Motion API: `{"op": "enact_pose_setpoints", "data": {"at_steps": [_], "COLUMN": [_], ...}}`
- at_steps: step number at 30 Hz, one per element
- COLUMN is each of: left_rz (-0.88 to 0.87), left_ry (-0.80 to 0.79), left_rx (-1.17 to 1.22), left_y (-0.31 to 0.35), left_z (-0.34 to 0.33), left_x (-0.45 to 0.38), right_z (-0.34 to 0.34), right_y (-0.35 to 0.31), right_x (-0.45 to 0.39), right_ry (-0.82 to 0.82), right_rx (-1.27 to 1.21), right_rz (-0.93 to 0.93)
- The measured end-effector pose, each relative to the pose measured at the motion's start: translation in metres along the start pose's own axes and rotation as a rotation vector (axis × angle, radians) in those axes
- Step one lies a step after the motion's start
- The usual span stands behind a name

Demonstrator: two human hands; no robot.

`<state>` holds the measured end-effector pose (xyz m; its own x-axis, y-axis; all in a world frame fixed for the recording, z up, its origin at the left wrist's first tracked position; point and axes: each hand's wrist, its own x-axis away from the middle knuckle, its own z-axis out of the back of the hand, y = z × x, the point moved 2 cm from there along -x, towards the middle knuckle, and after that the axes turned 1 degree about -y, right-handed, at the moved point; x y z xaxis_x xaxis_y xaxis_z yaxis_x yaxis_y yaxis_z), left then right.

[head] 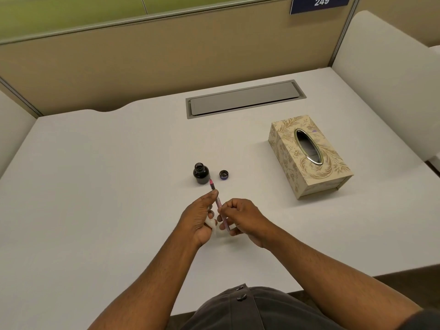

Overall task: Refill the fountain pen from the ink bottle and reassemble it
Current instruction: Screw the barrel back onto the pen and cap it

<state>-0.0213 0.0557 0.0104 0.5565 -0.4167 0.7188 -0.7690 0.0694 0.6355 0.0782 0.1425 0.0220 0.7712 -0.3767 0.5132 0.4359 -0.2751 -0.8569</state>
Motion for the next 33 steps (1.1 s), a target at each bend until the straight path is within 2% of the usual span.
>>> {"op": "enact_pose_setpoints", "data": {"at_steps": [3, 7, 10, 15, 23, 29, 33], "left_rz": [0.005, -0.009, -0.012, 0.0, -0.01, -0.006, 0.006], "left_ry": [0.003, -0.005, -0.013, -0.026, -0.05, -0.04, -0.064], "left_rx": [0.05, 0.029, -0.001, -0.009, -0.003, -0.025, 0.017], "left_y": [0.002, 0.007, 0.008, 0.008, 0.008, 0.008, 0.007], "left_z": [0.0, 0.001, -0.001, -0.004, -0.004, -0.002, -0.003], "left_x": [-0.001, -0.001, 0.001, 0.004, 0.004, 0.006, 0.007], "right_z": [-0.003, -0.005, -0.01, -0.016, -0.018, -0.016, -0.016], "right_y": [-0.002, -0.004, -0.004, 0.0, -0.001, 0.0, -0.002], "right_x": [0.001, 0.003, 0.003, 0.001, 0.002, 0.003, 0.005], "right_ry": [-0.062, -0.138, -0.108, -0.038, -0.115, -0.053, -0.097], "right_rx": [-0.089, -0.37, -0.521, -0.59, -0.657, -0.619, -0.64], "right_rz": [-0.036, -0.106, -0.165, -0.165, -0.233, -0.204, -0.222]}}
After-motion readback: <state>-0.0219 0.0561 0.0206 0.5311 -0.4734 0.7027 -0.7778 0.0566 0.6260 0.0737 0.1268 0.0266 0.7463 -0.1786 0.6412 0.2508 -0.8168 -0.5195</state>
